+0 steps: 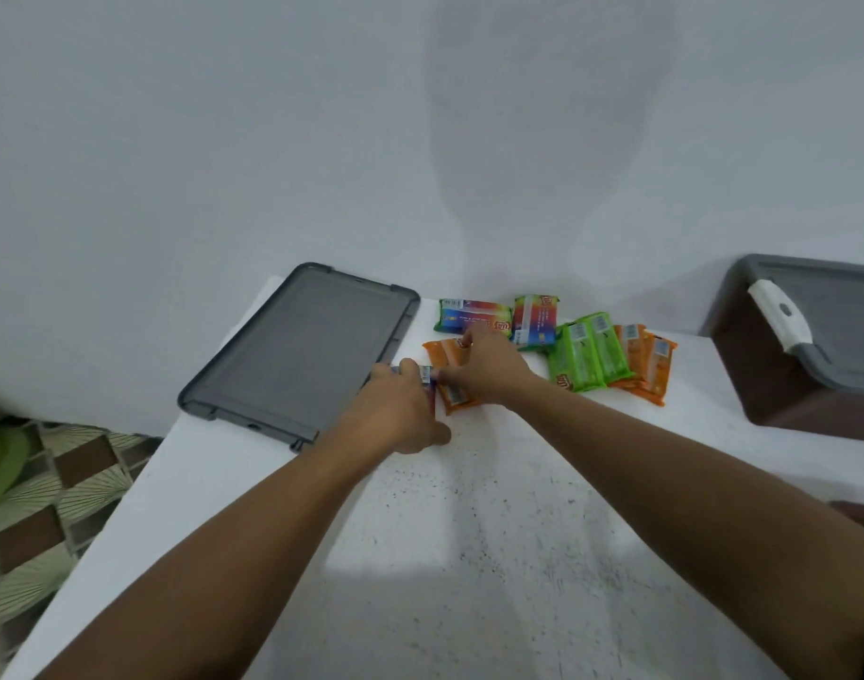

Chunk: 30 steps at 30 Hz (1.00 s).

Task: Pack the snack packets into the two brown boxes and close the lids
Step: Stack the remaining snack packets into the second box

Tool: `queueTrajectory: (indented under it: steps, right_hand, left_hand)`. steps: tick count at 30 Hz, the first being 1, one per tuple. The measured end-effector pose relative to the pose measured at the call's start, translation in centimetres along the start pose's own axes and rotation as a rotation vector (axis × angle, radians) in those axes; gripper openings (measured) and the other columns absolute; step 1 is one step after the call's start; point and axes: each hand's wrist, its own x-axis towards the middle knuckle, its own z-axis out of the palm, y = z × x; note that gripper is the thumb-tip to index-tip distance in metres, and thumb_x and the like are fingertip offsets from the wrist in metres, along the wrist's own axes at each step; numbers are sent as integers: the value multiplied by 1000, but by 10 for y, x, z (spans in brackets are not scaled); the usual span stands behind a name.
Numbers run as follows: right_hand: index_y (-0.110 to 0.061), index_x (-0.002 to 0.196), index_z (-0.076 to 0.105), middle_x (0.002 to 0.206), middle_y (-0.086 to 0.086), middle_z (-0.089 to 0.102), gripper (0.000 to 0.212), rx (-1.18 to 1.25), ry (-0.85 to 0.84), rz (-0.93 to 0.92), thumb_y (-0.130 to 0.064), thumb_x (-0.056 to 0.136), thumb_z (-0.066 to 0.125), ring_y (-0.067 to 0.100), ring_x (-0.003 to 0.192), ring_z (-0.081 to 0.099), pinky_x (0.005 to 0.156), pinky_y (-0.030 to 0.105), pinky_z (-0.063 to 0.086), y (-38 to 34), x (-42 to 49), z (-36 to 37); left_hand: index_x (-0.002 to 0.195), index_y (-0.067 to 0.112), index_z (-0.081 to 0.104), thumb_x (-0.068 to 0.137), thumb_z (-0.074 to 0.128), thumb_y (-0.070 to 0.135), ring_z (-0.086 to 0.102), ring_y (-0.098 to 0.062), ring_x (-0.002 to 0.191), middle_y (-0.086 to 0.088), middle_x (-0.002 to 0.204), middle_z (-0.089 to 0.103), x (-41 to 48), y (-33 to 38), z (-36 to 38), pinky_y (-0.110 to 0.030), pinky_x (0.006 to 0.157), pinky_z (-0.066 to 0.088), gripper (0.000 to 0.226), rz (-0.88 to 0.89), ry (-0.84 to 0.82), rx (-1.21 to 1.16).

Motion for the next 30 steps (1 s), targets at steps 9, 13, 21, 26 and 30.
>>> queueTrajectory:
  steps: [9,13,21,26,30]
  right_hand:
    - [-15,146,37,140,10,46,102,-287,-164,-50,-53,66,87,26,123,51,96,38,52,8,-20,-14]
    - [-12,140,46,122,8,56,73,-122,-237,-14,-38,80,80,20,102,62,88,37,60,16,-37,-32]
    - [-17,139,51,121,4,56,54,207,-250,-2,-27,90,70,22,104,60,79,32,57,41,-82,-93]
    - [-13,132,57,114,5,65,40,269,-191,-82,-22,93,65,19,96,67,80,32,58,65,-124,-136]
    - [-14,131,63,112,4,70,42,280,-241,-154,-21,90,70,21,99,70,93,40,58,95,-159,-174]
  left_hand:
    - [139,22,35,78,75,65,53,-19,95,-9,127,57,-9,-1,-5,-30,76,52,84,49,64,139]
    - [139,20,36,84,76,48,58,-16,92,-3,112,58,-14,4,-10,-27,70,53,74,28,49,-5]
    - [113,26,50,80,78,34,64,-18,86,-2,100,61,-56,29,-35,-35,75,62,44,92,53,-313]
    - [108,25,61,86,72,23,68,-18,88,0,104,66,-83,64,-43,-32,64,60,25,168,121,-420]
    - [93,13,75,88,69,15,75,-17,80,1,92,77,-105,96,-51,-34,66,61,8,215,132,-510]
